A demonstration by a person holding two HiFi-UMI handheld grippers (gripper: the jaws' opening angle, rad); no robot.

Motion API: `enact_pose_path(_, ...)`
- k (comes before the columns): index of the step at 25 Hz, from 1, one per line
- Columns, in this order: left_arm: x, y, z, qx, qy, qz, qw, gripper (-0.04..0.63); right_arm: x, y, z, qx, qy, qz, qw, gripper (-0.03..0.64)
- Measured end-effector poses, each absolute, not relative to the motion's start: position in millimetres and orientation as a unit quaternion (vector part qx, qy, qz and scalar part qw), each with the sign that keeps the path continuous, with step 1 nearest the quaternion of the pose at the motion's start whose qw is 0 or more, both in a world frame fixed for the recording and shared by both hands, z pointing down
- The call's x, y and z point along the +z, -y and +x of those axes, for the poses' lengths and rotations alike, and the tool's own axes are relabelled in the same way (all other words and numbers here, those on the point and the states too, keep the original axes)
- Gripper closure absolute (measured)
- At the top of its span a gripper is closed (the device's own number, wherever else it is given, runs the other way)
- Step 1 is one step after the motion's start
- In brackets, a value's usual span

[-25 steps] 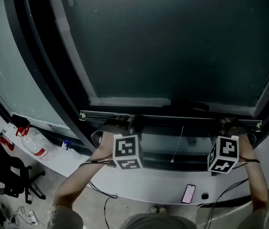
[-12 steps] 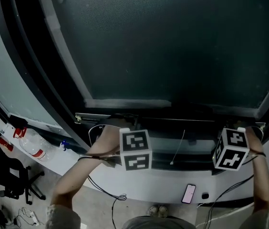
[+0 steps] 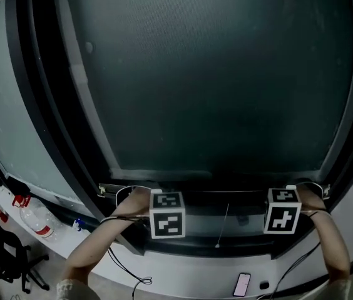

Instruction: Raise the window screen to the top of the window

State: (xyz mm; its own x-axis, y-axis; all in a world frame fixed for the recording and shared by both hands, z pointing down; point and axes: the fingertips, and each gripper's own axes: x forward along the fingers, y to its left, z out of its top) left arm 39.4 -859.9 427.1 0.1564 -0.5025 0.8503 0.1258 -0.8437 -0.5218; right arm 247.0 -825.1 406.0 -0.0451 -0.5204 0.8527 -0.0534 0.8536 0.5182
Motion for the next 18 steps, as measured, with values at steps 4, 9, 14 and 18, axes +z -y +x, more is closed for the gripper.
enact_pose_path(4,375.2,863.1,40.8,-0.612,-0.175,-0.712,0.296,0.577,356.5,825.9,252.1,-0.241,0.678,0.251,0.647,0.598)
enact_pose_path(9,262.1,875.9,43.6,-0.552,-0.269,-0.694,0.376,0.577,249.6,834.2,257.1,-0.331,0.636,0.336,0.611,0.598)
enact_pose_path(14,130.0,880.8,39.3,-0.485,-0.337,-0.680,0.434,0.575,119.6,839.6,255.4,-0.419,0.579,0.405,0.571,0.598)
enact_pose_path(18,17.2,883.0,33.9,-0.382,-0.390,-0.686,0.482,0.572,9.4,844.9,252.3,-0.480,0.538,0.448,0.528,0.598)
